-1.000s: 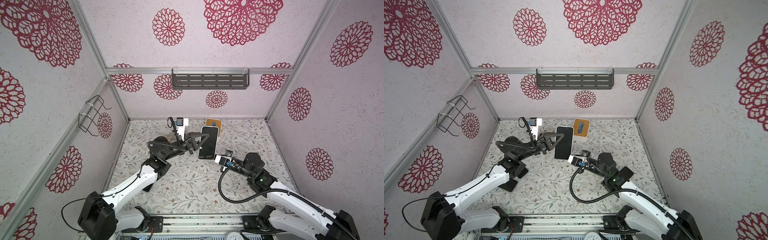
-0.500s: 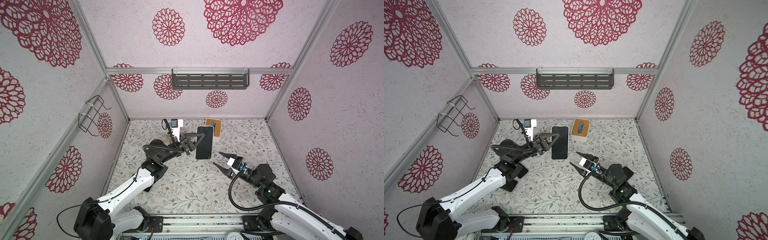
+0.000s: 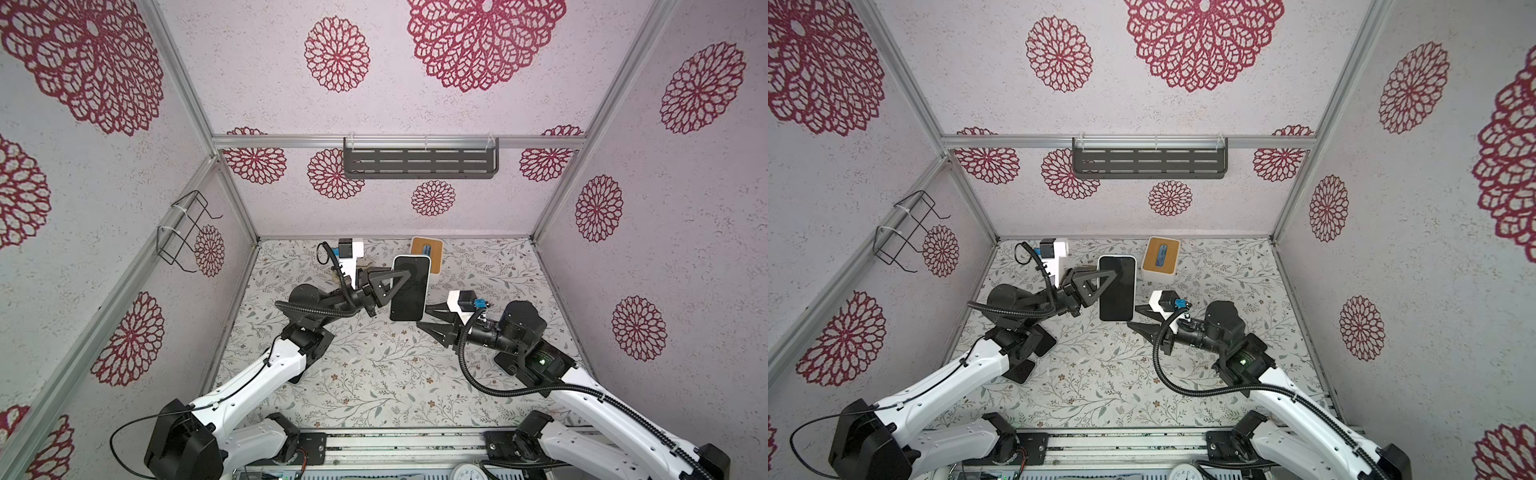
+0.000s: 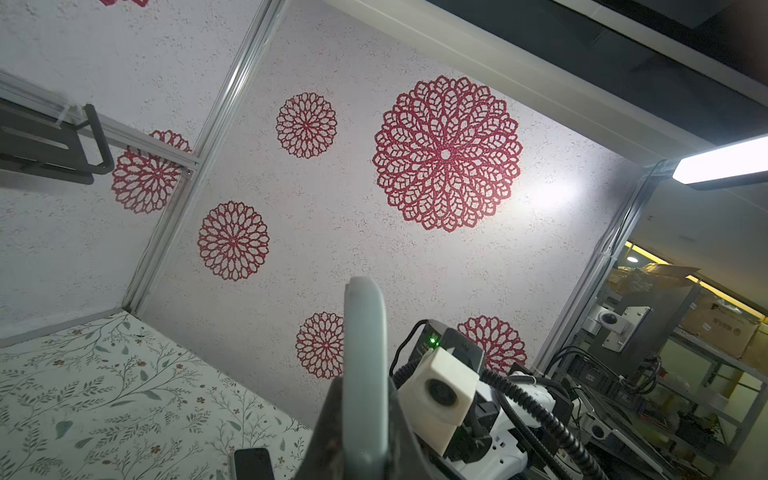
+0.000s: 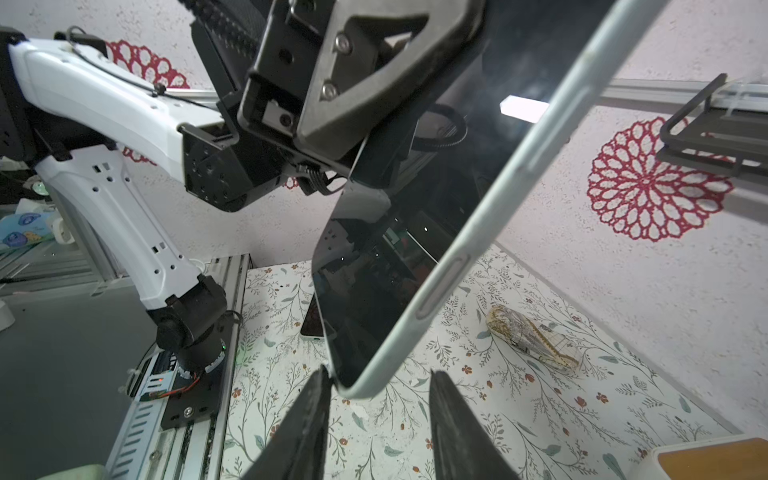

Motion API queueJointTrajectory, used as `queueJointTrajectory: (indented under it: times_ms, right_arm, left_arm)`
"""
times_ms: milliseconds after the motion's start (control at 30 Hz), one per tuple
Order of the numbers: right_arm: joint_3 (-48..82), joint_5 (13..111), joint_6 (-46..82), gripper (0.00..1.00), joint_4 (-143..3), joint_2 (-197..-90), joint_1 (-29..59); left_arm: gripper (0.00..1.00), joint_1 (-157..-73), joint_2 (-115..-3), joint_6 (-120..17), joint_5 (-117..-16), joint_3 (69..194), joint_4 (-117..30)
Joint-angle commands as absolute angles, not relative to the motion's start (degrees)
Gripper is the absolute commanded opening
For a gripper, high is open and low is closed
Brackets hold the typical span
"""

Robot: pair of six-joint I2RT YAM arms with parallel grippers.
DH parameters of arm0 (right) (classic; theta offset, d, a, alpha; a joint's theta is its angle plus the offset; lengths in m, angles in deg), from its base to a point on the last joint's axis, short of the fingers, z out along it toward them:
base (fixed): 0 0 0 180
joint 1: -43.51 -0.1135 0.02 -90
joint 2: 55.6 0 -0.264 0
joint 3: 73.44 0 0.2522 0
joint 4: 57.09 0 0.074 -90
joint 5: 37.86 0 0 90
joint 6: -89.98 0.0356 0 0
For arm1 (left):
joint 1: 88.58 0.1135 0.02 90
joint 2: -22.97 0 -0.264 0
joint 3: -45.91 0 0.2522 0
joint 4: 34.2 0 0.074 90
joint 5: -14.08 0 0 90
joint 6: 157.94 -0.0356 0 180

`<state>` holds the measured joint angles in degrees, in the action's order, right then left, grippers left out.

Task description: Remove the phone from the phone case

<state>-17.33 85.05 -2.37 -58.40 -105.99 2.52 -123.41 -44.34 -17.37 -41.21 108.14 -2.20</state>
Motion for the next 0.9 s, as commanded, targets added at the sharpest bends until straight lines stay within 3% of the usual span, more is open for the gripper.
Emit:
queueJointTrajectory:
  times_ms: [0,867]
  right_arm:
    - [-15.32,88.22,-1.86,0.38,-59.18,-106.57,2.86]
    - [-14.14,93.41,-0.02,0.36,-57.51,-106.83,2.81]
  left_arm:
    - [0.00,-123.56,-44.09,-17.80,-40.35,108.36,1.81]
    - [0.00,-123.56,-44.93,-19.77,-39.95,108.10,0.20]
